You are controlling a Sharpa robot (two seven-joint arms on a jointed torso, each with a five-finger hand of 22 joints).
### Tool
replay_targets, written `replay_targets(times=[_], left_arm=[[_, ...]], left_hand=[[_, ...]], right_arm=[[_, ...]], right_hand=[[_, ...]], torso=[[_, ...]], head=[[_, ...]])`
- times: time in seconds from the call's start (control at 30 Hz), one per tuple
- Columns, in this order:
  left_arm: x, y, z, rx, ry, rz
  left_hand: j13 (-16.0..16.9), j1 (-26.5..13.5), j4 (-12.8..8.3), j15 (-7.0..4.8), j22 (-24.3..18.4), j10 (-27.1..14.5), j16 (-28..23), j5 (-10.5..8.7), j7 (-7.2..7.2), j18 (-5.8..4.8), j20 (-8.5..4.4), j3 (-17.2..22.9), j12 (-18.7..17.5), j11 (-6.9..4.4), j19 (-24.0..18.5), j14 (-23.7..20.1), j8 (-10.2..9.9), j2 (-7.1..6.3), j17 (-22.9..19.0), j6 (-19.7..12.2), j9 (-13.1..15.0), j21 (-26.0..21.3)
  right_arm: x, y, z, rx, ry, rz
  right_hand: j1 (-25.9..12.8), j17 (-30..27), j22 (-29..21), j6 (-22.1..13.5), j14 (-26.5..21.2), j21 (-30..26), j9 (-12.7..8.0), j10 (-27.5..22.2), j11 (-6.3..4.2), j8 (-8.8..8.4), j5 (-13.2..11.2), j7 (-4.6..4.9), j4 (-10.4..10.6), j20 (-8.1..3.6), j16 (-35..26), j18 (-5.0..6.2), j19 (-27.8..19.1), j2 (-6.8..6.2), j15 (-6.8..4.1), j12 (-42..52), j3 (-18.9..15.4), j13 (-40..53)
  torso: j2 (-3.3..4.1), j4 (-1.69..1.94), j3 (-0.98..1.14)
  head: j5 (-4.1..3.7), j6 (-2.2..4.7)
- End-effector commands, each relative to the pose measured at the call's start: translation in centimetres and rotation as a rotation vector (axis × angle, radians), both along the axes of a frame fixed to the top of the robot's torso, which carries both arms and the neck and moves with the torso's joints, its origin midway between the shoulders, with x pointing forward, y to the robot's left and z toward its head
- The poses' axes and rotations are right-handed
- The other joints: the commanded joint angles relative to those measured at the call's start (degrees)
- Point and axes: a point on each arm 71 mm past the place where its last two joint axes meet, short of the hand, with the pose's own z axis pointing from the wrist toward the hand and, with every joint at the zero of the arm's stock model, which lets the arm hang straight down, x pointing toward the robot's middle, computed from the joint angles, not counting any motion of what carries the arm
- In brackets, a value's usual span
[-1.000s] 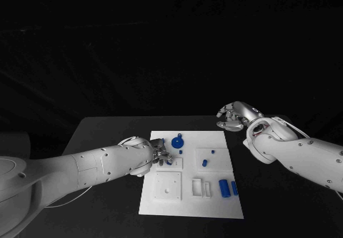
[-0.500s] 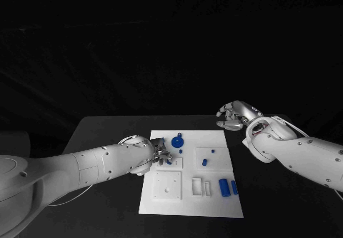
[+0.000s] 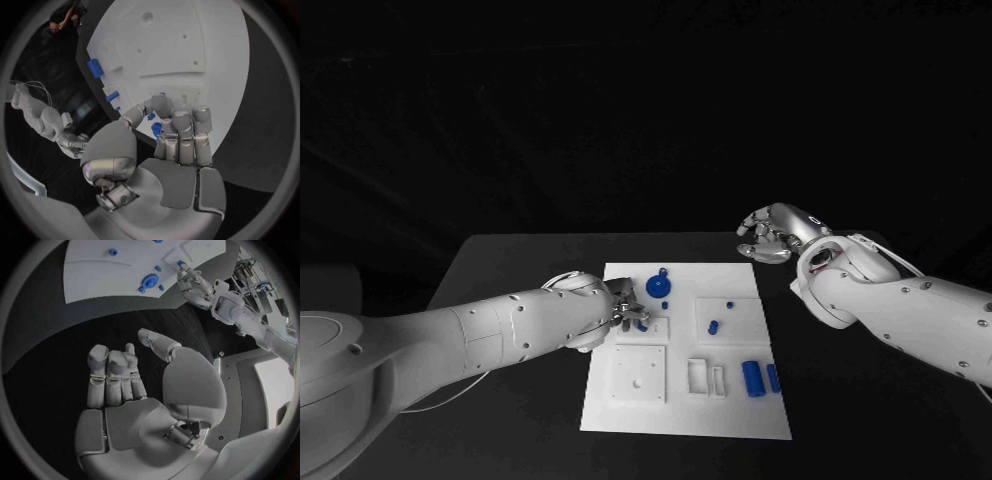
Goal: Assemble the parts on the task board
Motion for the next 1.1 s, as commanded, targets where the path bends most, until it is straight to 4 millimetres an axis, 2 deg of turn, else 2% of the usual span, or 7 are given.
replay_targets(times=[0.03,0.33,0.77,0.93,1.1], left_arm=[[-0.55,-0.52,-0.79,0.038,0.043,-0.039],[-0.62,-0.93,-0.83,0.042,0.052,-0.055],[-0.65,-0.80,-0.80,0.072,0.036,-0.079],[-0.55,-0.48,-0.77,0.084,0.026,-0.075],[-0.50,-0.34,-0.78,0.088,0.023,-0.074]], left_hand=[[0.1,-0.1,-0.3,-1.32,1.2,-0.7,0.4,0.40,-5.62,0.35,-6.60,0.3,0.4,-1.16,-0.1,0.9,0.2,0.49,-0.1,9.8,5.9,0.4],[0.1,-0.1,-0.4,-1.34,1.2,-0.8,0.8,0.73,-5.67,0.39,-6.61,0.5,0.9,-1.23,-0.1,0.9,0.3,0.68,-0.2,9.9,6.3,0.7],[0.3,-0.2,-0.4,-1.52,1.2,-0.7,2.0,0.03,-5.96,0.57,-6.68,0.4,2.6,-1.39,0.0,1.1,0.9,0.24,-0.4,10.4,7.2,1.4],[0.3,0.0,-0.5,-1.59,1.1,-1.0,2.5,1.30,-6.00,0.65,-6.67,0.6,3.3,-1.44,0.0,1.0,1.0,0.55,-0.7,10.4,7.6,1.7],[0.3,0.0,-0.5,-1.58,1.1,-1.1,2.7,1.69,-6.02,0.66,-6.66,0.7,3.6,-1.47,0.0,1.1,1.1,0.76,-0.8,10.4,7.8,1.8]], right_arm=[[-0.01,0.17,-0.03,-0.007,0.005,0.014],[0.01,0.22,-0.05,-0.007,0.006,0.015],[0.00,0.14,-0.04,-0.007,0.006,0.014],[-0.01,0.10,-0.04,-0.008,0.006,0.014],[-0.02,0.07,-0.04,-0.008,0.006,0.013]], right_hand=[[0.3,0.1,0.1,0.0,0.4,-0.2,-0.1,-0.4,-0.01,-0.40,0.3,0.55,-0.1,-0.12,-0.3,3.57,0.2,0.11,0.01,0.4,-0.2,-0.1],[0.3,0.1,0.1,0.0,0.4,-0.2,-0.1,-0.4,-0.01,-0.40,0.4,0.55,-0.1,-0.12,-0.4,3.57,0.2,0.10,0.01,0.4,-0.2,-0.1],[0.3,0.1,0.1,0.0,0.4,-0.2,-0.1,-0.4,-0.01,-0.41,0.4,0.56,-0.1,-0.12,-0.4,3.57,0.2,0.11,0.01,0.4,-0.2,-0.1],[0.3,0.1,0.1,0.0,0.4,-0.2,-0.1,-0.4,-0.01,-0.41,0.5,0.56,-0.1,-0.12,-0.4,3.57,0.2,0.11,0.01,0.4,-0.2,-0.1],[0.3,0.1,0.1,0.0,0.4,-0.2,-0.1,-0.4,-0.01,-0.41,0.5,0.56,-0.1,-0.12,-0.4,3.57,0.2,0.11,0.01,0.4,-0.3,-0.1]], torso=[[0.01,0.04,0.01],[0.03,-0.06,-0.02],[0.01,0.08,-0.03],[0.00,0.08,-0.04],[0.02,0.08,-0.05]], head=[[-0.02,-0.03],[-0.03,-0.10],[-0.22,-0.33],[-0.23,-0.38],[-0.19,-0.35]])
